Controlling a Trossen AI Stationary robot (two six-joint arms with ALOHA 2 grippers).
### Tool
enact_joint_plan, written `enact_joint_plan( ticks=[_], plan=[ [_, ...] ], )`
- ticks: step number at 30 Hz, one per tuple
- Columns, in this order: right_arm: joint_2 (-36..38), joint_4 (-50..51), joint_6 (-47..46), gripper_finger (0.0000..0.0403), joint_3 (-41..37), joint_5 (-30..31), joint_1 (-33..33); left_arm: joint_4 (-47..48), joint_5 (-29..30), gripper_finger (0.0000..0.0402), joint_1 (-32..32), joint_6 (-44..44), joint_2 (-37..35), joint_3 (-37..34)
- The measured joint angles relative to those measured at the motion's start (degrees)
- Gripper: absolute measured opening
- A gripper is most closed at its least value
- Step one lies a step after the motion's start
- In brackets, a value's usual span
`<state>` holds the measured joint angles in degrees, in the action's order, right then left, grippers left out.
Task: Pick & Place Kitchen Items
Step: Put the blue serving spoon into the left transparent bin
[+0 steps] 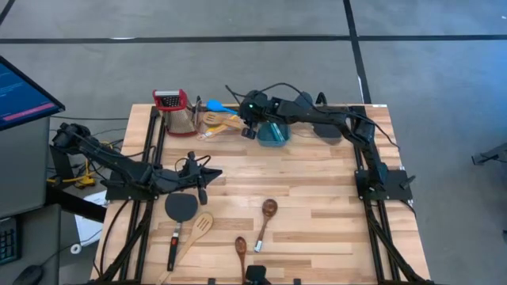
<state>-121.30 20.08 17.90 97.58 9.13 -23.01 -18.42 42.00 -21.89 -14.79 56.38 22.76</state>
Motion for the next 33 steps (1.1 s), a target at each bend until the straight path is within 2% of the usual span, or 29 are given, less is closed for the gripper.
enact_joint_plan(
  ticks=[10, 15, 27, 29, 33],
  plan=[
    [0.07, 0.03, 0.55, 0.0050, 0.02, -0.55, -2.32, -0.04, 0.00, 0.0002, 0.02, -0.02, 0.00, 0.00],
    [0.07, 0.06, 0.22, 0.0050, 0.02, -4.85, -2.41, -0.03, -0.02, 0.0002, 0.02, -0.02, 0.00, 0.00],
    [0.07, 2.20, -0.67, 0.0050, 0.02, -4.96, -2.08, -0.03, -0.09, 0.0002, 0.02, -0.02, 0.00, -0.02],
    [0.07, 2.26, -1.87, 0.0071, 0.02, -4.94, -2.07, -0.03, -0.13, 0.0002, 0.02, -0.02, 0.00, -0.02],
    [0.09, 1.47, -2.35, 0.0154, 0.02, -4.79, -2.05, -0.03, -0.15, 0.0002, 0.02, -0.04, 0.00, -0.02]
  ],
)
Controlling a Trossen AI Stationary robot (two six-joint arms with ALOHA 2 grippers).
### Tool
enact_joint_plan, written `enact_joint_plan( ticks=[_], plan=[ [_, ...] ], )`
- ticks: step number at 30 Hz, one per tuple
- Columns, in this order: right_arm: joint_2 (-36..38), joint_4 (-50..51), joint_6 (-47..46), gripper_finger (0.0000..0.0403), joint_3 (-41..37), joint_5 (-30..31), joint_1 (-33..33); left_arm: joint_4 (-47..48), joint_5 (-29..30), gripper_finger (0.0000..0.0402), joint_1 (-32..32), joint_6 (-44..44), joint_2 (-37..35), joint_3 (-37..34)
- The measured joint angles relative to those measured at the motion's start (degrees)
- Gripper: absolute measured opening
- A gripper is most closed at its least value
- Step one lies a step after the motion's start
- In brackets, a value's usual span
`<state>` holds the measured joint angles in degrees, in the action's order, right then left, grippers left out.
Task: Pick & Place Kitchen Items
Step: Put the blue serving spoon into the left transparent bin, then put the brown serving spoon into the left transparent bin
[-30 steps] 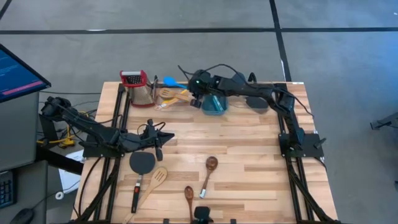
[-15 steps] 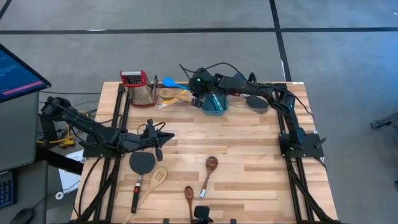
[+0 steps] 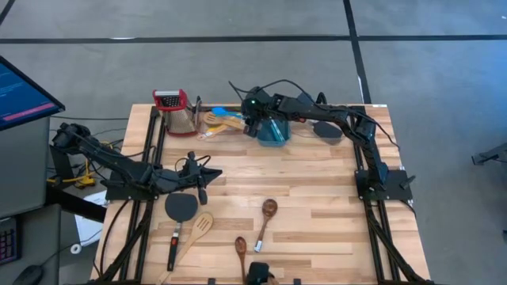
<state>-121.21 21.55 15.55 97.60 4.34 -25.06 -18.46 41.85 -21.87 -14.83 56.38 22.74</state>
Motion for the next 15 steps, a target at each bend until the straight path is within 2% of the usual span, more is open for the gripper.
enact_joint_plan(
  ticks=[4, 7, 11, 15],
  plan=[
    [0.03, -1.30, 0.00, 0.0216, 0.00, 0.12, 0.19, 0.00, 0.00, 0.0002, 0.00, 0.00, 0.00, 0.00],
    [0.02, -0.37, 0.28, 0.0229, 0.93, 0.17, 0.53, 0.01, 0.02, 0.0002, 0.02, 0.00, 0.00, -0.02],
    [0.03, 3.56, 1.12, 0.0208, 4.27, 0.32, 1.40, 0.00, 0.02, 0.0002, 0.02, 0.00, 0.00, -0.02],
    [0.04, 11.76, 1.54, 0.0159, 10.51, 0.42, 2.52, 0.00, 0.04, 0.0002, 0.02, -0.02, 0.00, -0.02]
  ],
)
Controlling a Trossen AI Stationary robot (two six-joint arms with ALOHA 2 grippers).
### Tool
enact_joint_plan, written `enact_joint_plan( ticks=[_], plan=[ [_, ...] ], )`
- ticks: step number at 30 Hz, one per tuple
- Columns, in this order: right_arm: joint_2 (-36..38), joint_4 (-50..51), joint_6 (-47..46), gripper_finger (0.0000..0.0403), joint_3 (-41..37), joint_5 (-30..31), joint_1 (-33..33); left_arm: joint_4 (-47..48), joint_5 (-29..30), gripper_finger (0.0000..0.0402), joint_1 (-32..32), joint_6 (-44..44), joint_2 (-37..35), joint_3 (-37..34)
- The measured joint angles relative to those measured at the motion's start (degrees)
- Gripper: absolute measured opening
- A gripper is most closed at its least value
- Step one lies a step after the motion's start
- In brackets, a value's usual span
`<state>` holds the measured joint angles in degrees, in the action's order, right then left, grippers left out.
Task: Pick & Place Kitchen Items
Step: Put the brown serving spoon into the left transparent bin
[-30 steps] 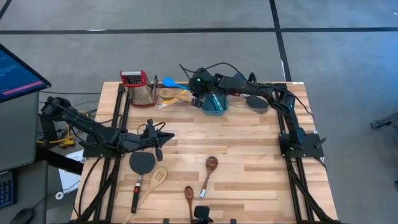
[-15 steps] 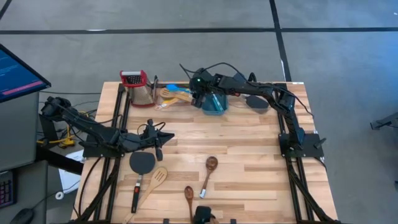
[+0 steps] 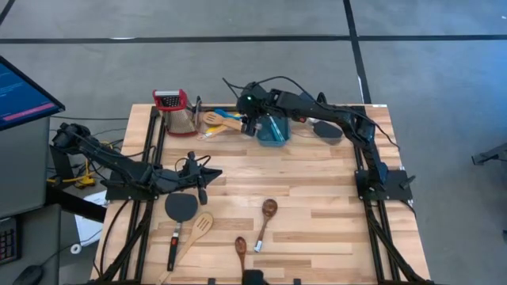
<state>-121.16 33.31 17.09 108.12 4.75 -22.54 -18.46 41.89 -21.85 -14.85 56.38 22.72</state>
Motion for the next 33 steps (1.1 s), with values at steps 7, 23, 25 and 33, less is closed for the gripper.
enact_joint_plan(
  ticks=[7, 23, 25, 33],
  plan=[
    [0.20, 17.70, 1.34, 0.0029, 8.05, 0.00, 2.29, 0.20, 0.12, 0.0002, -0.58, -0.36, 0.00, 0.00],
    [0.74, 28.31, 2.38, 0.0001, 8.01, -10.29, 6.46, 0.55, 0.09, 0.0002, -4.24, -0.42, 0.00, 0.00],
    [0.74, 29.53, 2.40, 0.0001, 7.96, -10.86, 6.52, 0.68, 0.10, 0.0002, -4.73, -0.43, 0.00, 0.00],
    [1.21, 29.57, 3.03, 0.0000, 7.89, -10.95, 7.12, 1.05, 0.81, 0.0002, -5.77, -0.44, 0.00, 0.00]
  ],
)
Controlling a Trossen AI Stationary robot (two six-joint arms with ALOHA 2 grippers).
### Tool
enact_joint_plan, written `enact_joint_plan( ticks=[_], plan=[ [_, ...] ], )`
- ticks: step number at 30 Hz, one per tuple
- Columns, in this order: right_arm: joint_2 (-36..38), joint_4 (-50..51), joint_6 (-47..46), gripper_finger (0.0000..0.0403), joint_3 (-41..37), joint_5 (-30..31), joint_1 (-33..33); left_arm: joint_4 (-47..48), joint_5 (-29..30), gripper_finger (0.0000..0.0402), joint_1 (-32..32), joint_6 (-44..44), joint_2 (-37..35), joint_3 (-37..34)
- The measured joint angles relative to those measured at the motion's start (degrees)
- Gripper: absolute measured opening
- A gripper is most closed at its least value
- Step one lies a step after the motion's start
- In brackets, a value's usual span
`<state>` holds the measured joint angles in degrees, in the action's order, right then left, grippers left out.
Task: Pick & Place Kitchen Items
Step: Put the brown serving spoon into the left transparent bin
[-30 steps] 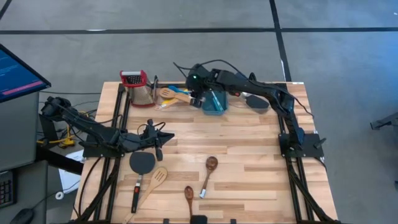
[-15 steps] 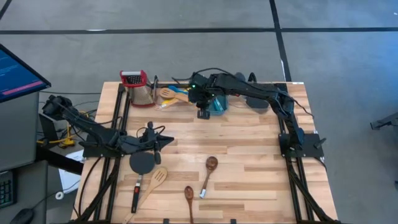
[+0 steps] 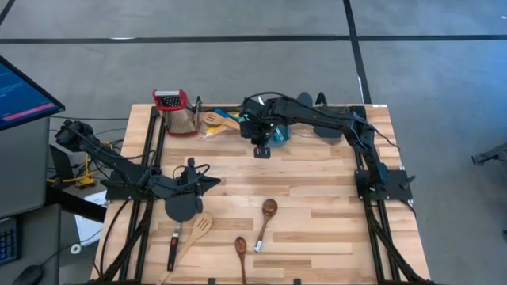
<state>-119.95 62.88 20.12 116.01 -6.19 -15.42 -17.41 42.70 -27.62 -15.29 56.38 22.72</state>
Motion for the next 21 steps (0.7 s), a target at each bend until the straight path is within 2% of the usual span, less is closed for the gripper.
enact_joint_plan(
  ticks=[7, 10, 14, 21],
  plan=[
    [3.84, -11.11, -0.53, 0.0000, 0.07, 0.05, 2.13, 0.74, 2.05, 0.0002, 0.02, -0.02, 0.02, 0.00],
    [5.91, -12.31, -2.93, 0.0000, 0.06, 0.04, 3.88, 0.77, 2.23, 0.0002, 0.02, -0.02, 0.02, 0.00],
    [9.59, -7.92, -5.02, 0.0000, 0.06, 0.13, 7.57, 0.94, 2.26, 0.0002, 0.02, -0.02, 0.02, 0.00],
    [16.67, 7.68, -5.99, 0.0000, 0.02, 1.13, 16.96, 1.05, 2.33, 0.0002, 0.02, -0.02, 0.01, 0.00]
  ],
)
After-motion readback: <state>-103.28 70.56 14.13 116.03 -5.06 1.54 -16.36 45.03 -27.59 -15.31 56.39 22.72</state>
